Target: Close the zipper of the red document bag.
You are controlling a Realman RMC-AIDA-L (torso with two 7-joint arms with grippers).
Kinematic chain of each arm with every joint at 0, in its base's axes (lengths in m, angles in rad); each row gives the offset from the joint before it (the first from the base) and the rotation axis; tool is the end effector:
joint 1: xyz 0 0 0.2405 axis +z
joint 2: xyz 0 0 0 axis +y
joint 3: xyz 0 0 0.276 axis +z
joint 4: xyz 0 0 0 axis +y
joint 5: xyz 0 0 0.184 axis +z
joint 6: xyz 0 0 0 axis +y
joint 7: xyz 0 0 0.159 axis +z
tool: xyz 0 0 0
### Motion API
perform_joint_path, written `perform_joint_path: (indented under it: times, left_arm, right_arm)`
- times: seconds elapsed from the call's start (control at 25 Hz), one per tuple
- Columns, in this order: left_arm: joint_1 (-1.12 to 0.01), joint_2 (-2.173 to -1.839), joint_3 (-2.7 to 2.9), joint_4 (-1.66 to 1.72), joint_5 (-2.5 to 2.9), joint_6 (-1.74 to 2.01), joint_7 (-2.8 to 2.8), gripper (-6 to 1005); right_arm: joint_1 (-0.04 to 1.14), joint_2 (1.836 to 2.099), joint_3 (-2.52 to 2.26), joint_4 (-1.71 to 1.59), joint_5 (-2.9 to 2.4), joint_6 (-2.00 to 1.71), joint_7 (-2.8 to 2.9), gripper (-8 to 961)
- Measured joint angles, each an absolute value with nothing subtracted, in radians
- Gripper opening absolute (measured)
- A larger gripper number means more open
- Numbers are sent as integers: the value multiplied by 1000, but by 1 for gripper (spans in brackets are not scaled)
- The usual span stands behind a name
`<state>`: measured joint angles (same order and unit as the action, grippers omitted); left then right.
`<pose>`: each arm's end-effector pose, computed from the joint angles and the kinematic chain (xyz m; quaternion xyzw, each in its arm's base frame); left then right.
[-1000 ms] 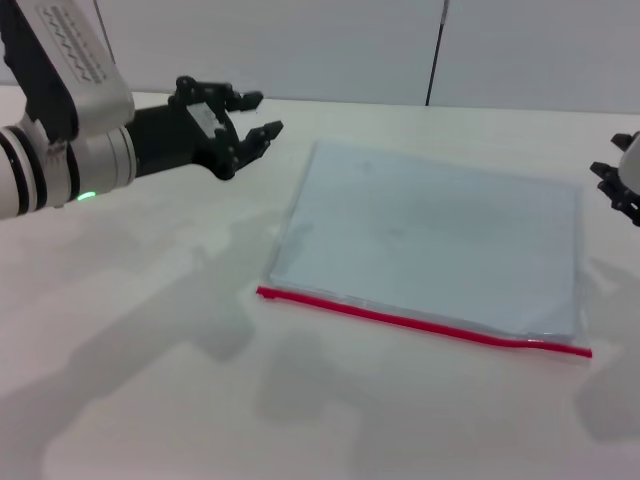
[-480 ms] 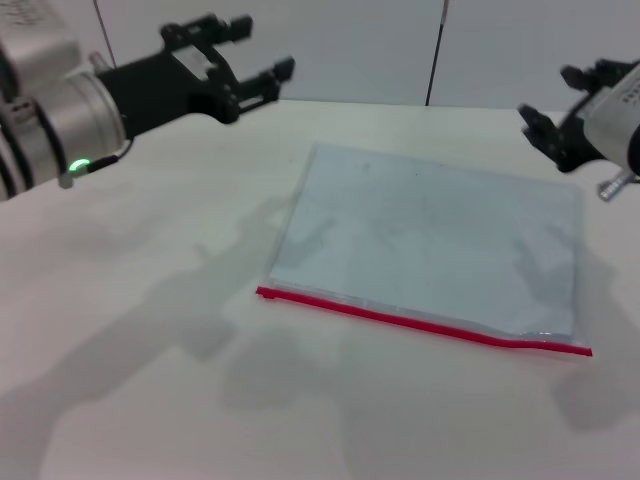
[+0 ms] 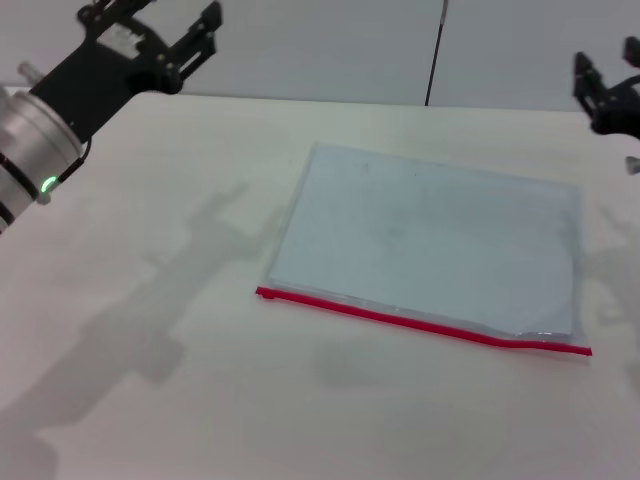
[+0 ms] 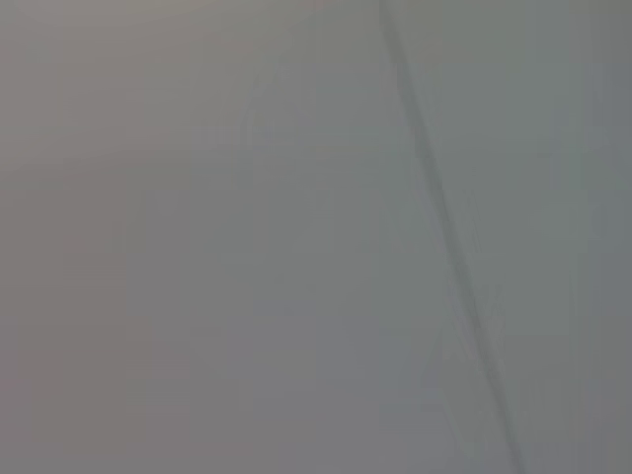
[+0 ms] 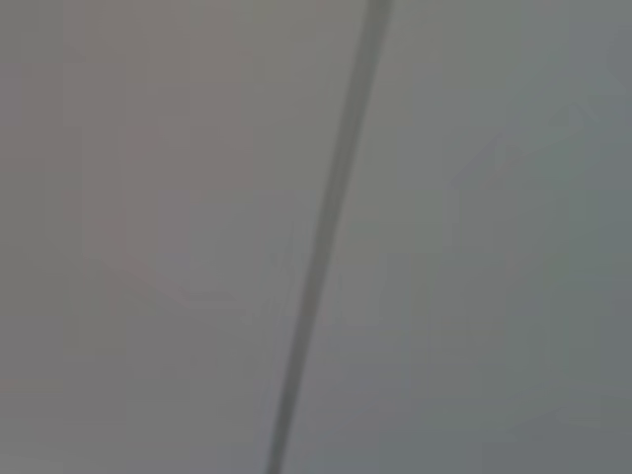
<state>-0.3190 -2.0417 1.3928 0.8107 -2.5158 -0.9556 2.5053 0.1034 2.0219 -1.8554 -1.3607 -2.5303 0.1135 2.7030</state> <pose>-0.2300 0.3725 0.0400 -0.7861 -0.0648 -0.3603 0.4980 0.2275 0.3522 0.0190 -0.7638 0.1977 0.2081 0.5780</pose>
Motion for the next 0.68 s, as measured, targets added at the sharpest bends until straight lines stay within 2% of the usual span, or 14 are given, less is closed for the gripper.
perform_joint_path:
  times: [0.28,0.68]
  left_arm:
    - [-337,-2043,1419,665,-2741,-959,2661,688]
    - [-421,-2040,1411,481,-2821,-1033,2717,685]
  right_arm:
    - [176,2022,-1929,-1078,-2399,425,2799,503]
    - [301,2025,-2102,-810,-2225,728,2816,500]
